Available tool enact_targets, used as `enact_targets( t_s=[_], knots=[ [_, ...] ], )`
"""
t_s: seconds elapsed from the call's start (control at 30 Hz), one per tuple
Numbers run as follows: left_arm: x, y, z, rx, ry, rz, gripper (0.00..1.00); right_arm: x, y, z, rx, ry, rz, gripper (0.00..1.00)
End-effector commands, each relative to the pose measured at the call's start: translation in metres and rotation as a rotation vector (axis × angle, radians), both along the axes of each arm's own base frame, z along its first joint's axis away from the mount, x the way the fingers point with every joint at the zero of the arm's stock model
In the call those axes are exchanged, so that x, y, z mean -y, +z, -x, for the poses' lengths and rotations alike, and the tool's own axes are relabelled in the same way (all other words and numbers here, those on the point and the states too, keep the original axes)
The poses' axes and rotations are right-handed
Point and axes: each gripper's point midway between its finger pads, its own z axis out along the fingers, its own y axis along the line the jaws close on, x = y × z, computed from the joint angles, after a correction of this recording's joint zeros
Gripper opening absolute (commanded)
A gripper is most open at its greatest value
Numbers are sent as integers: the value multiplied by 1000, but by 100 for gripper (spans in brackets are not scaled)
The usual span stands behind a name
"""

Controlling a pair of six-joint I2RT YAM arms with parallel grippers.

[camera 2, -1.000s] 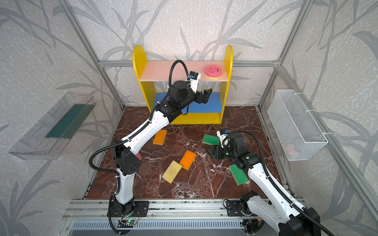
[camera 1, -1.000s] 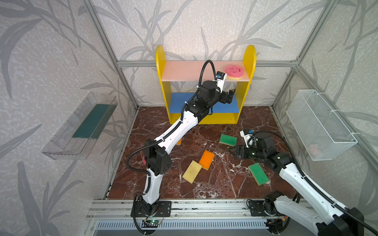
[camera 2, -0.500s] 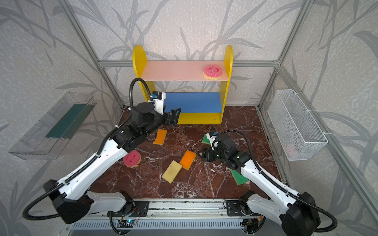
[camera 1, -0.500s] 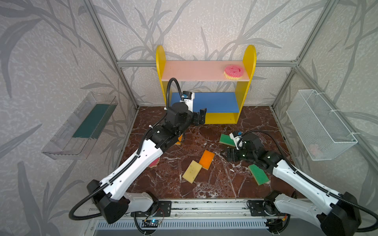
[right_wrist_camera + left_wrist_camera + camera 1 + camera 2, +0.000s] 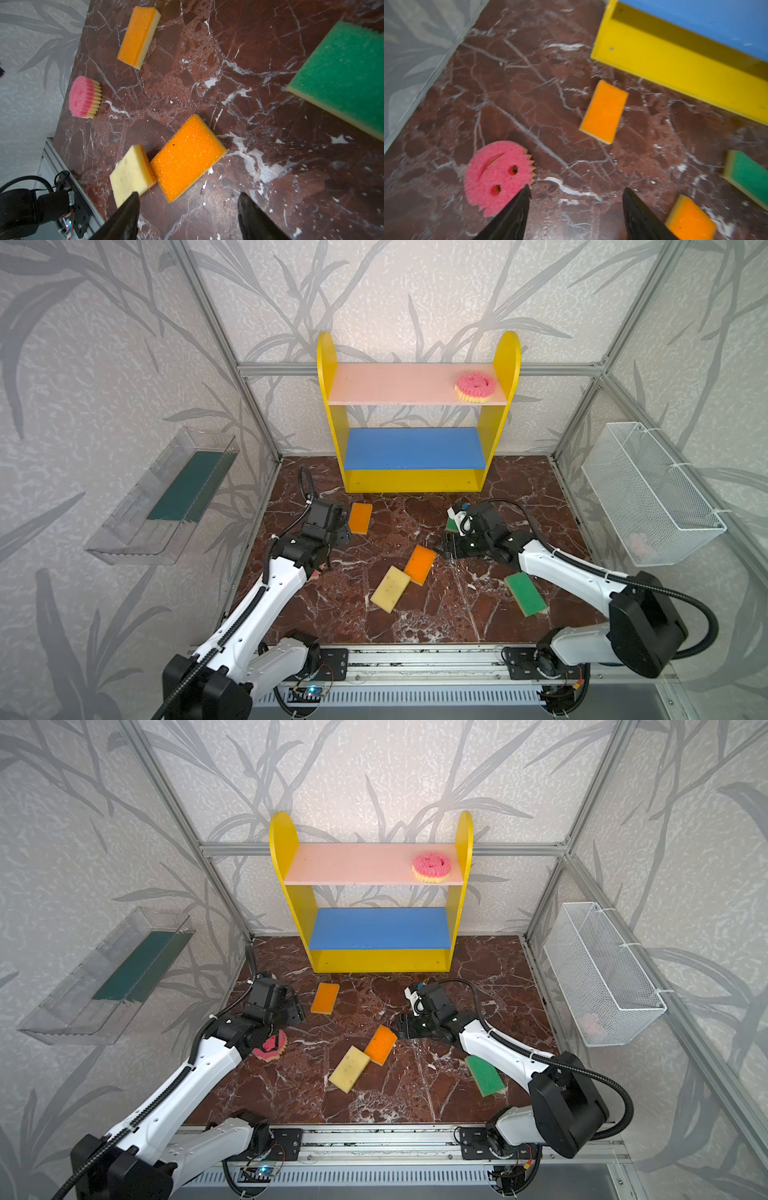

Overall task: Arrange cleaning sponges on a shelf
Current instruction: Pick up the cleaning sponge from the middle-left of the table.

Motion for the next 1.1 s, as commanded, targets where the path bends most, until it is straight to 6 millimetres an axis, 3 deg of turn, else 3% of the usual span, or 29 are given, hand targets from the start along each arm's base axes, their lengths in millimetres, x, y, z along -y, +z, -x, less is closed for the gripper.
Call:
enact_targets(
  t_s=[0.0, 0.2, 0.57, 0.87, 1.07],
  knots=[
    [-17, -24, 7, -60, 104, 32, 65, -13, 8, -6, 7, 16, -50, 71],
    [-32, -56, 6, -164, 150, 21, 62, -14, 1, -8, -1, 19, -48, 70],
    [-53, -96, -2, -289, 219, -10, 52, -10, -7, -10, -16, 14, -54, 69],
    [-53, -112, -5, -360, 209, -23, 51, -7, -7, -13, -14, 5, -53, 69],
    [-54, -115, -8, -355, 206, -20, 41, -7, -9, -12, -21, 6, -50, 69]
  ],
)
